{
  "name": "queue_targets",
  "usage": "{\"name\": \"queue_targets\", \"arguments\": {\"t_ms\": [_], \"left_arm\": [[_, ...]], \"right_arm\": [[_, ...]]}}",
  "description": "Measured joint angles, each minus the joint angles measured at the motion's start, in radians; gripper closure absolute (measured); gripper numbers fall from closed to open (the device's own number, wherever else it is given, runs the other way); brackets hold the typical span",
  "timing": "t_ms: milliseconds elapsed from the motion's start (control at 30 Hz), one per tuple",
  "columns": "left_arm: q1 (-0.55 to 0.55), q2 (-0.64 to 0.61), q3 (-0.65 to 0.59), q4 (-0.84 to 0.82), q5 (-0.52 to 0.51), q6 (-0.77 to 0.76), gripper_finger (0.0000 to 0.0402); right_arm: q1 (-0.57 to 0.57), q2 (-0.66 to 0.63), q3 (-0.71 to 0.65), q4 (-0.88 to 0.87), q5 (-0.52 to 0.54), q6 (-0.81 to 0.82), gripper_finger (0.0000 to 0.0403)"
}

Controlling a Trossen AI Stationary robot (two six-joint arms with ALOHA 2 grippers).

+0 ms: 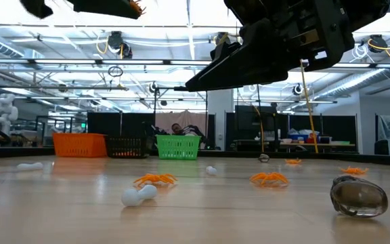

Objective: Sort Halloween decoration
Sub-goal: Put the orange spider toy into the black bin

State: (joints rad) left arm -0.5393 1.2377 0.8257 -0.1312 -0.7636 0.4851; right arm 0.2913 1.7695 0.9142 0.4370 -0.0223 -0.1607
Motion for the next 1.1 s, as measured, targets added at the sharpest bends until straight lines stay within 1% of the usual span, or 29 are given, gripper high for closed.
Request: {"name": "queue_targets", "arguments": {"t_ms": [133, 200, 300, 400, 500, 567, 733, 833, 967, 1100], "left_arm": [[0.043, 0.000, 0.000, 0.000, -0.074, -0.264, 0.0398], [0.074, 0.000, 0.000, -0.003, -0.077, -0.374, 0.0398], [0.132, 0.000, 0.000, -0.019, -0.046, -0.525, 0.0398], [0.190, 0.000, 0.000, -0.035, -0.005, -0.636, 0.0398], [0.249, 0.000, 0.000, -0.083, 0.032, -0.781, 0.0398], [0.288, 0.000, 0.000, -0.116, 0.044, -0.849, 0.0398], [0.393, 0.000, 0.000, -0.177, 0.094, -0.873, 0.0398], [0.467, 0.000, 0.000, -0.179, 0.098, -0.851, 0.0398], [0.588, 0.000, 0.000, -0.220, 0.101, -0.815, 0.0398], [0.718, 0.000, 0.000, -0.277, 0.148, -0.818, 0.0396]], "right_arm": [[0.000, 0.000, 0.000, 0.000, 0.000, -0.001, 0.0238], [0.000, 0.000, 0.000, 0.000, 0.000, -0.001, 0.0238], [0.000, 0.000, 0.000, 0.000, 0.000, -0.001, 0.0238], [0.000, 0.000, 0.000, 0.000, 0.000, 0.000, 0.0238], [0.000, 0.000, 0.000, 0.000, 0.000, 0.002, 0.0238], [0.000, 0.000, 0.000, 0.000, 0.000, 0.003, 0.0238], [0.000, 0.000, 0.000, -0.003, 0.000, 0.009, 0.0238], [0.000, 0.000, 0.000, -0.015, 0.000, 0.009, 0.0238], [0.000, 0.000, 0.000, -0.031, 0.000, 0.010, 0.0238], [0.000, 0.000, 0.000, -0.031, 0.000, 0.010, 0.0238]]}}
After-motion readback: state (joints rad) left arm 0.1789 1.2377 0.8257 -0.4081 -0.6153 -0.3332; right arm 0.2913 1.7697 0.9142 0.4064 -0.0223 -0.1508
